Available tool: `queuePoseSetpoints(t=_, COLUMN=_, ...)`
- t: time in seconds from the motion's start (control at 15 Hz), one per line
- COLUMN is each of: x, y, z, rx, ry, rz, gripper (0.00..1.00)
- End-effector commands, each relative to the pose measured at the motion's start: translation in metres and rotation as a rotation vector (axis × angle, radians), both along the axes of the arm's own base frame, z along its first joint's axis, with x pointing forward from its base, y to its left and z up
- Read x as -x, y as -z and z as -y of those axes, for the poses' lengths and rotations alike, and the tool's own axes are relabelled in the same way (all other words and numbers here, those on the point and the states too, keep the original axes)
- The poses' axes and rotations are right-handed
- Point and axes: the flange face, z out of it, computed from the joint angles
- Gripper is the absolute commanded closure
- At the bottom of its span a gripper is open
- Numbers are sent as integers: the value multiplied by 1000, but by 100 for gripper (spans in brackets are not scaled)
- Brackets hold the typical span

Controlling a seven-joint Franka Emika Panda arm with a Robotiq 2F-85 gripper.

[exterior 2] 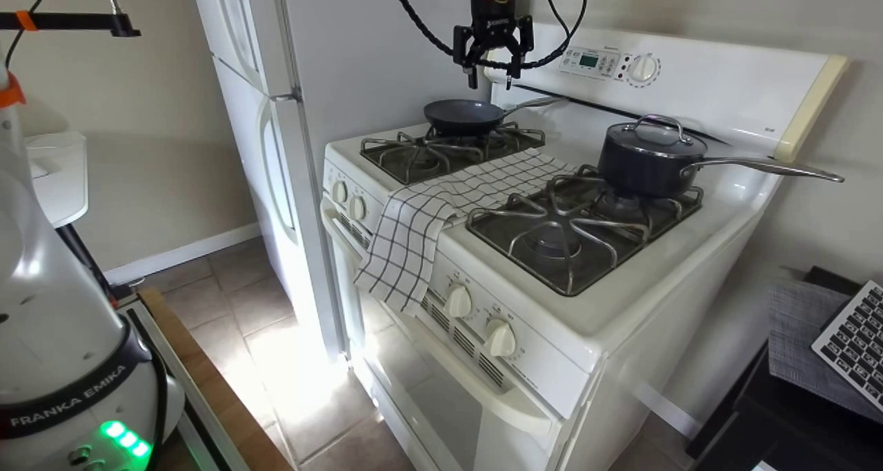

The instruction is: Unfold the hand towel

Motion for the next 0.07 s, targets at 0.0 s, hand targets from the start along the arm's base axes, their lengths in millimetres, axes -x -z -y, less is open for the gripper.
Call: queuePoseSetpoints(t=0.0, x=0, y=-1, z=0, rx=0, ry=0, rz=-1, gripper=0)
